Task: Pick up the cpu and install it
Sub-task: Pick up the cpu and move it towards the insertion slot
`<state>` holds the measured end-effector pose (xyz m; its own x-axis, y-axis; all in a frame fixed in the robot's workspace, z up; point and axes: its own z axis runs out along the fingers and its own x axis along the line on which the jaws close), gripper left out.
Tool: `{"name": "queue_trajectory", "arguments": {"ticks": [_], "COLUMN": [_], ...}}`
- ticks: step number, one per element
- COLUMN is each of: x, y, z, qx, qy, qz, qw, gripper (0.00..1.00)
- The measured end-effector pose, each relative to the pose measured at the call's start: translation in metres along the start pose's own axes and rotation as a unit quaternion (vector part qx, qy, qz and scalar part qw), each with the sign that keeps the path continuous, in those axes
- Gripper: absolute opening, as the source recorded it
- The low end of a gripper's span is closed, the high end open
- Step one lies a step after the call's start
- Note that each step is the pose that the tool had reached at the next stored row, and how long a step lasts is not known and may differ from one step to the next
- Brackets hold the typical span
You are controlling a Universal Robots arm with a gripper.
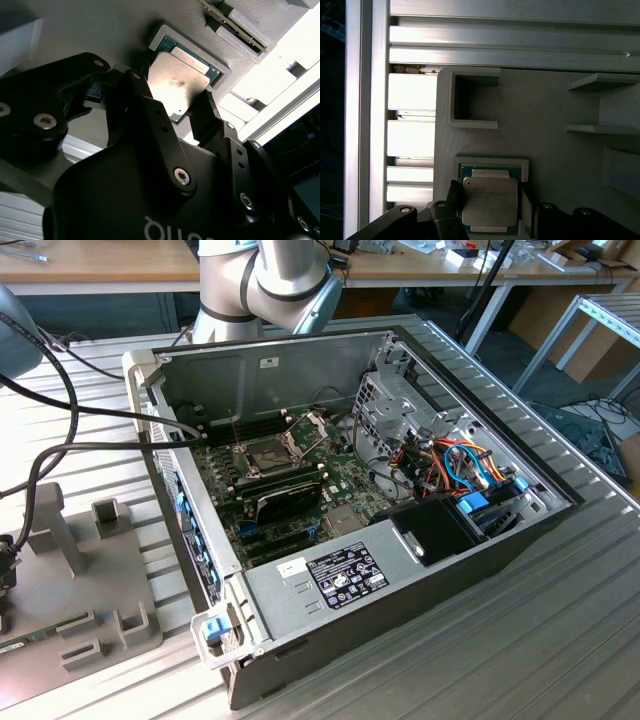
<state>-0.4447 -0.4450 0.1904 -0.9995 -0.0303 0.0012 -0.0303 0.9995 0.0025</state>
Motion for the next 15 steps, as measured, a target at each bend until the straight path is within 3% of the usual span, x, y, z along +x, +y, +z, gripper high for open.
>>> {"name": "queue_trajectory", "arguments": {"ticks": [2, 12, 14, 15], "x": [0.0000, 0.0000, 0.0000, 0.0000], "y": [0.0000, 0.0000, 0.0000, 0.0000], "z": [0.0000, -0.0002, -0.0002, -0.0002], "qx": [0.0000, 0.0000, 0.0000, 0.0000], "qy": [0.0000, -0.0001, 0.0000, 0.0000], "qz": [0.000, 0.000, 0.000, 0.000], "qw": [1.00000, 1.00000, 1.00000, 1.00000], "gripper": [0.71, 0.71, 0.69, 0.62]}}
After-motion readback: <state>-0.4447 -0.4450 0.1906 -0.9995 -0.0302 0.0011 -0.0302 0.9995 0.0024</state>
